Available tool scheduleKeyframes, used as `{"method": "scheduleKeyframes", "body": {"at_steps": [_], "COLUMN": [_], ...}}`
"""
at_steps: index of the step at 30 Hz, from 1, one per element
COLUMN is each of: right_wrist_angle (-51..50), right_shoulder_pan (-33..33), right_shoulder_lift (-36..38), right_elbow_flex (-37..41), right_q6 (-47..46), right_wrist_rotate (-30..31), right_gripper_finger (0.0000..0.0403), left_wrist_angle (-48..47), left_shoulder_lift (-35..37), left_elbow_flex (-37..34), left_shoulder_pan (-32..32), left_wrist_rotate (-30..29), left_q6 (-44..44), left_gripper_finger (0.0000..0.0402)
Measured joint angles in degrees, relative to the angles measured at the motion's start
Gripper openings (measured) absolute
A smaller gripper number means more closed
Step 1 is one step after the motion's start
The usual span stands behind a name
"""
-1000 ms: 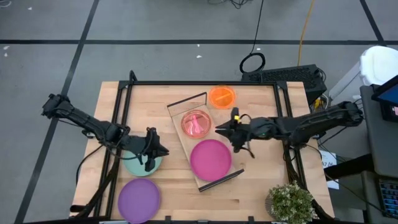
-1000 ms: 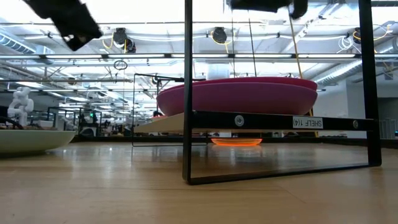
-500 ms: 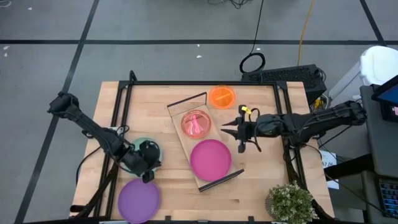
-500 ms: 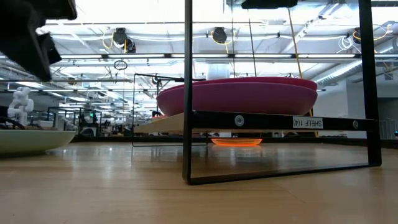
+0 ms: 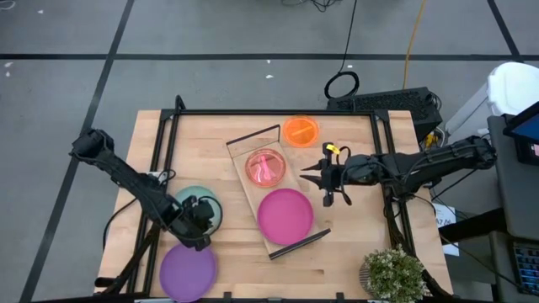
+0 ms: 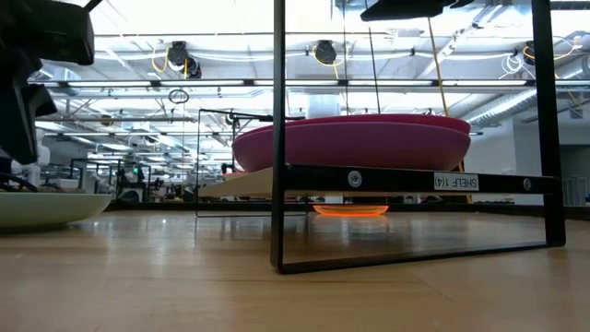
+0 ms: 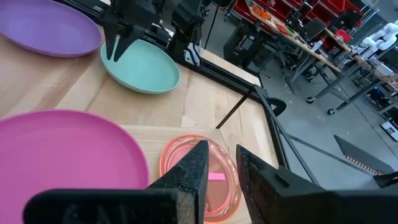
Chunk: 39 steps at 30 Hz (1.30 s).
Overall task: Place and stack plates onto a shelf
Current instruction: Stack the gray plate on the pink plate on the shelf
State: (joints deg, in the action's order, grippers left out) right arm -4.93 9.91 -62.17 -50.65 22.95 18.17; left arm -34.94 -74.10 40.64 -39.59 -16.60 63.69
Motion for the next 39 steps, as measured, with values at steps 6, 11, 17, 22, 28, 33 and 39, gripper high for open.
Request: {"method": "scheduleKeyframes", "body": {"at_steps": [6, 11, 17, 22, 28, 33, 39], "right_wrist_angle": [0.15, 0.13, 0.01, 0.03, 0.37, 0.37, 0.39], "right_shoulder_pan": [0.0, 0.0, 0.0, 0.0, -0.04, -0.07, -0.07], "right_shoulder_lift": [0.0, 0.0, 0.0, 0.0, 0.01, 0.0, 0.0], "right_elbow_flex": [0.0, 0.0, 0.0, 0.0, 0.0, -0.02, -0.02], "right_q6": [0.08, -0.16, -1.44, -1.02, -0.85, -0.85, -0.85], "right_wrist_rotate": [0.0, 0.0, -0.02, -0.04, -0.04, -0.04, -0.04], "right_gripper_finger": [0.0068, 0.0068, 0.0068, 0.0068, 0.0068, 0.0068, 0.0068], "left_wrist_angle": [3.04, 1.62, 0.84, 0.88, -0.19, 2.22, 3.08], "left_shoulder_lift": [0.04, 0.04, 0.04, -1.1, -4.46, -6.52, -8.11], "left_elbow_flex": [0.0, 0.0, 0.0, 0.04, 0.04, 0.04, 0.04], "left_shoulder_pan": [0.06, 0.08, 0.59, 0.61, 0.98, 0.94, 0.96], "left_wrist_rotate": [-0.51, -2.46, -0.04, 0.1, 0.16, -1.27, -1.49], "left_q6": [2.96, 8.22, 14.98, 17.58, 17.44, 14.25, 13.11], "left_gripper_finger": [0.0058, 0.0058, 0.0058, 0.0058, 0.0058, 0.0058, 0.0058]}}
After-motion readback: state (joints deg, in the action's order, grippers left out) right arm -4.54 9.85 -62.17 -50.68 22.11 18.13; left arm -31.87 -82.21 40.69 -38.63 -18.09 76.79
